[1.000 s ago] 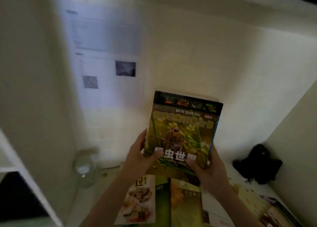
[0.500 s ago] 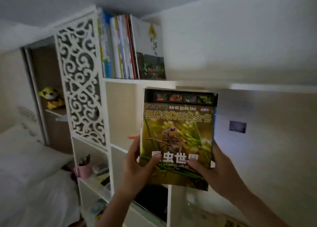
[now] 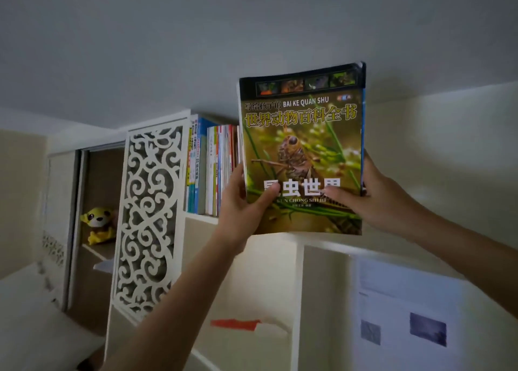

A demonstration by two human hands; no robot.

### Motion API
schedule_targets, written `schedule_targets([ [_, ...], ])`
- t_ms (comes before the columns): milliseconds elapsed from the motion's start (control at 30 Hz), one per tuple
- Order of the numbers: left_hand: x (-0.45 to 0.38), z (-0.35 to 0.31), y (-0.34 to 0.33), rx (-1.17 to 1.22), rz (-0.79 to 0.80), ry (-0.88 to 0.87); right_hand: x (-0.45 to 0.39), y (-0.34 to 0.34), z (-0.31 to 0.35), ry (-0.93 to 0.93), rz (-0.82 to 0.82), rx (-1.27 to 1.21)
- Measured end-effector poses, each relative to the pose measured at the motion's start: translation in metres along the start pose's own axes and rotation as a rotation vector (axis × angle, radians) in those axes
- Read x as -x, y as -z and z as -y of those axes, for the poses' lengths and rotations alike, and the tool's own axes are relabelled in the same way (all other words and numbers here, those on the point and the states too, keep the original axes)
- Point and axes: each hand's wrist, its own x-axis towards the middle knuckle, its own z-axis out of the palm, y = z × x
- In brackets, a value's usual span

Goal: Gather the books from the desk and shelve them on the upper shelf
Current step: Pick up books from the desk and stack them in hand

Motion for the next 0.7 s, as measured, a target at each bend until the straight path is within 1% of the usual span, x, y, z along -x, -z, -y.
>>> schedule_targets([
  [167,-0.044,0.044,-0.023,-0.021,0.050,0.025,-0.043,-0.004,-0.056,-0.131,0.030,-0.102],
  [333,-0.057,0.086,-0.022,-0.076,0.052,0.057,-0.067,-0.028,-0.095,-0.298,0.120,-0.197],
  [400,-0.061,0.094,-0.013,-0.092,0.097,0.079,-0.077,-0.038,-0.109,-0.358,0.168,-0.220],
  [433,-0.063,0.095,-0.006,-0.087,0.156,0.092,-0.082,-0.042,-0.115,-0.375,0.187,-0.230],
  [500,-0.066,0.094,0.012,-0.091,0.308,0.091,-0.095,-0.049,-0.126,-0.374,0.209,-0.229],
  [567,-0.070,0.097,0.028,-0.126,0.384,0.051,-0.108,-0.058,-0.132,-0.338,0.215,-0.236],
  [633,-0.075,0.105,0.036,-0.178,0.368,0.021,-0.120,-0.068,-0.135,-0.295,0.218,-0.269],
  [700,-0.080,0.111,0.040,-0.221,0.315,0.009,-0.132,-0.080,-0.139,-0.269,0.244,-0.321],
])
